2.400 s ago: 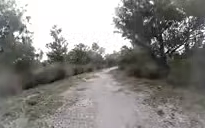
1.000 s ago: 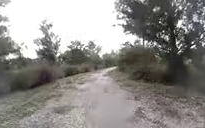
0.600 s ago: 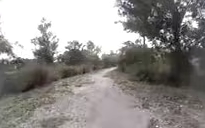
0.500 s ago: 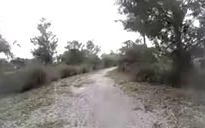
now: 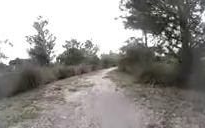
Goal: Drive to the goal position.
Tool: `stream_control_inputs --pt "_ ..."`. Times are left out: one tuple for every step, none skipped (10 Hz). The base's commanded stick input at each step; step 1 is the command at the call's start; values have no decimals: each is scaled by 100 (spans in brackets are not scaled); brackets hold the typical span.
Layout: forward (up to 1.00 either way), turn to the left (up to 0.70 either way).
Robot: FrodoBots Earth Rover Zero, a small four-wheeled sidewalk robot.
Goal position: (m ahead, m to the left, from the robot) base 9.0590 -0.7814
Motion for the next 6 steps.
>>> stream_control_inputs --pt "70 36" --pt "70 36" --pt "70 25" --pt "70 1" --pt "70 1" --pt "70 1"
